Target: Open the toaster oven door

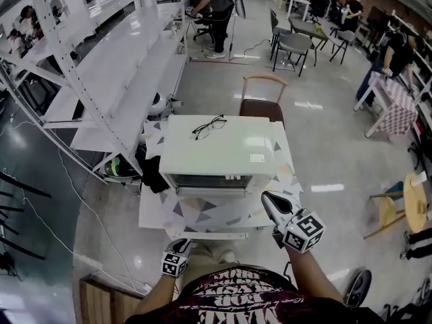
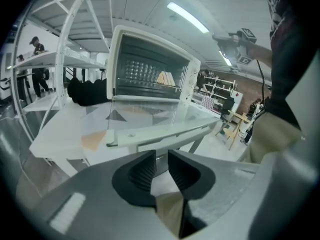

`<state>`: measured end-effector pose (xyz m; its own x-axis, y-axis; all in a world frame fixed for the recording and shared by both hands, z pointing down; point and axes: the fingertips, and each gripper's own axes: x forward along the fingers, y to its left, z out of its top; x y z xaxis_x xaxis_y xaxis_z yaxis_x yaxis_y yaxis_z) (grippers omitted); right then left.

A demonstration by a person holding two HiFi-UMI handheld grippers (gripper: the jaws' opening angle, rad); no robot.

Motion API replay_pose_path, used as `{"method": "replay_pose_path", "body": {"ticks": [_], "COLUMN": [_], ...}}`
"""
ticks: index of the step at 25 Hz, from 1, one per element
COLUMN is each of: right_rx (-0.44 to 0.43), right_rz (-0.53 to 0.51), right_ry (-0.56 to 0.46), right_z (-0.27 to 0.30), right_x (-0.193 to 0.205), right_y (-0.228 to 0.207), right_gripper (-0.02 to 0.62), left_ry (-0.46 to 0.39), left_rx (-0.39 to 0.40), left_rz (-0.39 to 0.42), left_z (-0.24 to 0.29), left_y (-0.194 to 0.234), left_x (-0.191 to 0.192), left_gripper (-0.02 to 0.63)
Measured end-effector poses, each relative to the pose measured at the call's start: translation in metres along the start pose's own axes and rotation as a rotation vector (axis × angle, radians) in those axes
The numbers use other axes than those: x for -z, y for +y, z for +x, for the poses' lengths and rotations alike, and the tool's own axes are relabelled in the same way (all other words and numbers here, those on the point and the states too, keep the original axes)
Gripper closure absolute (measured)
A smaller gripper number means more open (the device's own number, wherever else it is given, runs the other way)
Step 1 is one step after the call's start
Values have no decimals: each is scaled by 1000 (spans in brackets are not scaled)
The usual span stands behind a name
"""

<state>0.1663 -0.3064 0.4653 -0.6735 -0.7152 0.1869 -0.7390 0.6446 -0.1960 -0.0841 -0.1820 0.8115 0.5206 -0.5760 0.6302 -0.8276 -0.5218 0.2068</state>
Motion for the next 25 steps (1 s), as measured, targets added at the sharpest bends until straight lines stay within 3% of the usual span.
{"method": "replay_pose_path", "body": {"ticks": [4, 6, 8, 18, 25], "right_rx": [14, 18, 17, -25, -36], "right_rz": [6, 11, 16, -32, -79], "right_ry": [-21, -33, -43, -38, -33], "right_z": [-5, -6, -5, 13, 18], "right_x": [-5, -8, -10, -7, -13], "right_y": [-8, -12, -13, 7, 16], "right_gripper": [569, 569, 569, 569, 569], "left_ry": [-13, -32, -62, -391, -518], "left_rx": [-10, 20, 68, 72, 12], "left_rz": [10, 97, 178, 214, 267], "left_z": [-23, -31, -37, -68, -109], "left_y": [6, -2, -17, -41, -48], "left_x": [-3, -17, -39, -230, -327], "left_gripper": [534, 594, 604, 605, 606]}}
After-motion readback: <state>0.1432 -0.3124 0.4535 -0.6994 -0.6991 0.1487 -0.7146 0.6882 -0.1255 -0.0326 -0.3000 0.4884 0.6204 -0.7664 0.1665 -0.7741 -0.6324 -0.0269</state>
